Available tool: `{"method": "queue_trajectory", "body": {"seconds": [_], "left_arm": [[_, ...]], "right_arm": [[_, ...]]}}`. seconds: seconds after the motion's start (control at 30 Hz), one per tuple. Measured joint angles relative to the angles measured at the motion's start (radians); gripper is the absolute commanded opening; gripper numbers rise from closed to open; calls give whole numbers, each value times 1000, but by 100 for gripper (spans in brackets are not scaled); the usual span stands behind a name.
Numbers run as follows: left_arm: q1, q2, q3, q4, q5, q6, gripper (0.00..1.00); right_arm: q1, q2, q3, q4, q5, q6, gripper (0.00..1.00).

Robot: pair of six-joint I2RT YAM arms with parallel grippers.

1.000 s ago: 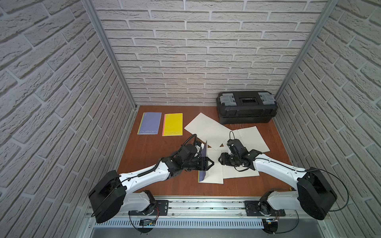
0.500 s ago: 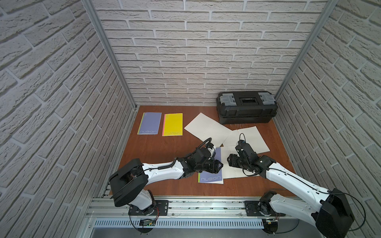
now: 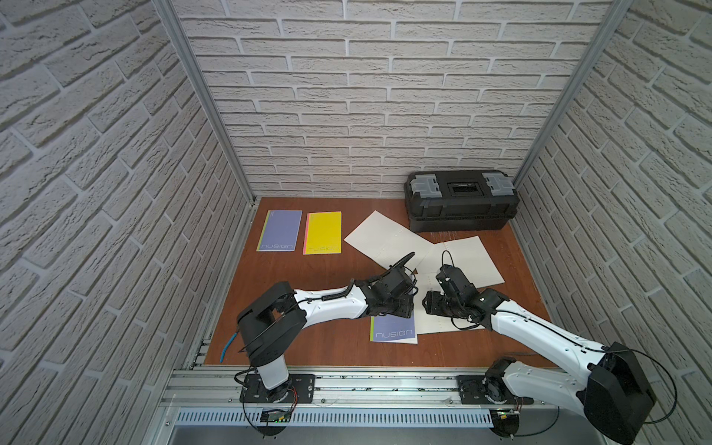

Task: Close the notebook
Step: Close the notebook, then move the notebook to the center of the board.

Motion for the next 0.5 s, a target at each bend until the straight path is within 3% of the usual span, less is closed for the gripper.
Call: {"method": "queue_trajectory", "body": {"seconds": [0.5], "left_arm": [[0,58,-10,-41,0,-84,58]], "right_arm": [[0,1,-81,81,-80,16,56]]}}
